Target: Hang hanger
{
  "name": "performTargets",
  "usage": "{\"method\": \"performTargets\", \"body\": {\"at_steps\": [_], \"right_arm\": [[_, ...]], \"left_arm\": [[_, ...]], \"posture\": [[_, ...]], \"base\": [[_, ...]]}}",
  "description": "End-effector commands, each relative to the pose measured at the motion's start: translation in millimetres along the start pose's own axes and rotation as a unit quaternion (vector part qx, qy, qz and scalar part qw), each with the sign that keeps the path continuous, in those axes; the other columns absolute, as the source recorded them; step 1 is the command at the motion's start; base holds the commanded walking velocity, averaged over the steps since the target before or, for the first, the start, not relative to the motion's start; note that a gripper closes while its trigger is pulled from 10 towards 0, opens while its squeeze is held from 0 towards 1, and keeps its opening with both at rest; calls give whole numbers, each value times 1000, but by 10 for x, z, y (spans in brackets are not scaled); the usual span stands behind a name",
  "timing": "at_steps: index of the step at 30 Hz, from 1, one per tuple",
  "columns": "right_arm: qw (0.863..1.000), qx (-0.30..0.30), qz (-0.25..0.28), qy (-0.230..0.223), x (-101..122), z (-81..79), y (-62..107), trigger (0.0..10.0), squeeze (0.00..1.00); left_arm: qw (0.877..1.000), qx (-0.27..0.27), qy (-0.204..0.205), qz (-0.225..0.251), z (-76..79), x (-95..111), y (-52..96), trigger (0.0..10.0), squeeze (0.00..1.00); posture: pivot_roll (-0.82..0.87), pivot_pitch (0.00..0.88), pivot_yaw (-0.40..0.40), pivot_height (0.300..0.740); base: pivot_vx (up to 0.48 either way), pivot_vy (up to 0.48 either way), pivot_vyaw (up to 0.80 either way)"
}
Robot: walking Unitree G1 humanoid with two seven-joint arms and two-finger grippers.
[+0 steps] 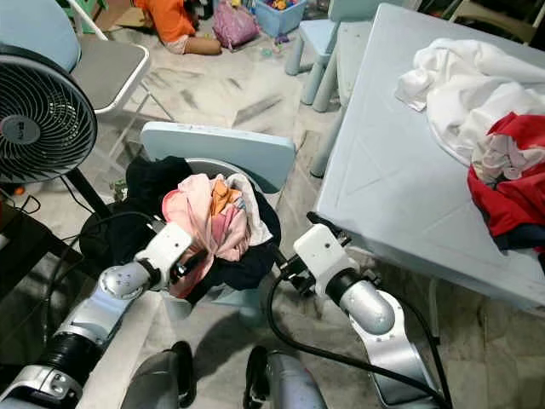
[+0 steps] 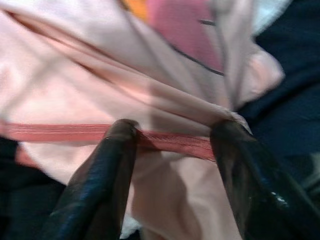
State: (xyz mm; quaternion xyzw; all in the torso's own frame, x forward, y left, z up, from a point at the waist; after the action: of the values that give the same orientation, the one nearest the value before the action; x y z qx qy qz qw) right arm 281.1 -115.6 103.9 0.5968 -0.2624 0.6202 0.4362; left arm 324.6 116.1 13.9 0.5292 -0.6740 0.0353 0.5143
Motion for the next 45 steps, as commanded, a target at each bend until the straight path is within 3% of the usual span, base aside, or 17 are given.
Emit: {"method": "performTargets", "body": {"at_steps": [1, 5, 9, 13, 17, 27, 31, 33, 40, 43, 44, 45], "right_arm": [[1000, -4, -1, 6, 27, 26, 30, 10000, 0], [1000, -4, -3, 7, 21, 44, -5, 10000, 0], [1000, 1, -2, 7, 20, 31, -65, 10000, 0], [1000, 3, 0, 5, 23, 13, -109, 10000, 0], [1000, 6, 2, 4, 18, -7, -157, 10000, 0], [1000, 5, 4, 5, 8, -9, -208, 10000, 0], [1000, 4, 6, 5, 8, -9, -226, 10000, 0], [1000, 4, 7, 4, 10, -15, -233, 10000, 0], [1000, 8, 8, 7, 10, -50, -252, 10000, 0], [1000, 8, 9, 9, 15, -48, -248, 10000, 0], [1000, 7, 10, 10, 16, -46, -247, 10000, 0], [1000, 7, 10, 10, 16, -45, -245, 10000, 0]], "left_arm": [[1000, -12, 1, 2, 60, 29, 11, 0, 0], [1000, -23, -13, 7, 60, 59, 83, 0, 0], [996, -54, -77, -1, 71, -24, 194, 0, 0], [990, -81, -111, -9, 64, -96, 285, 0, 0], [985, -114, -127, -24, 111, -205, 357, 0, 0], [985, -103, -133, -33, 34, -266, 374, 0, 0], [989, -46, -140, 3, -120, -86, 335, 0, 0], [988, -40, -149, 25, -121, 0, 319, 0, 0], [974, -88, -195, 74, 122, 211, 273, 0, 0], [973, -79, -201, 78, 106, 234, 287, 0, 0], [975, -68, -202, 70, 66, 208, 303, 1255, 0], [975, -60, -202, 64, 38, 189, 316, 1255, 0]], "posture": [[-130, 266, -113, 740], [-108, 265, -113, 740], [-88, 254, -108, 740], [-74, 245, -102, 740], [-64, 233, -93, 740], [-54, 226, -86, 740], [-51, 224, -85, 740], [-49, 224, -86, 740], [-54, 227, -90, 740], [-57, 226, -89, 740], [-58, 229, -87, 740], [-57, 229, -87, 740]], "base": [[0, 0, 0], [0, 0, 0], [0, 0, 0], [0, 0, 0], [0, 0, 0], [0, 0, 0], [0, 0, 0], [0, 0, 0], [0, 0, 0], [0, 0, 0], [0, 0, 0], [0, 0, 0]]}}
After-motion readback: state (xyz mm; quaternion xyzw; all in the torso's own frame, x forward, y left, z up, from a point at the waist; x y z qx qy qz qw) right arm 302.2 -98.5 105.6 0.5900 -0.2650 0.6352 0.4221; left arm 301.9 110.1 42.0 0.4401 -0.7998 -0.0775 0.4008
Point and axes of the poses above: a point about 5 cm out from each wrist's last joint towards the gripper, its own y axis pointing back from the gripper into the wrist, its own x axis along the axis of the wrist's last joint, z = x × y, the point moved 5 cm from there along -y, pointing out of the wrist towards the gripper, and after that the axes turned 13 degrees about -y, right-handed, at the moved point
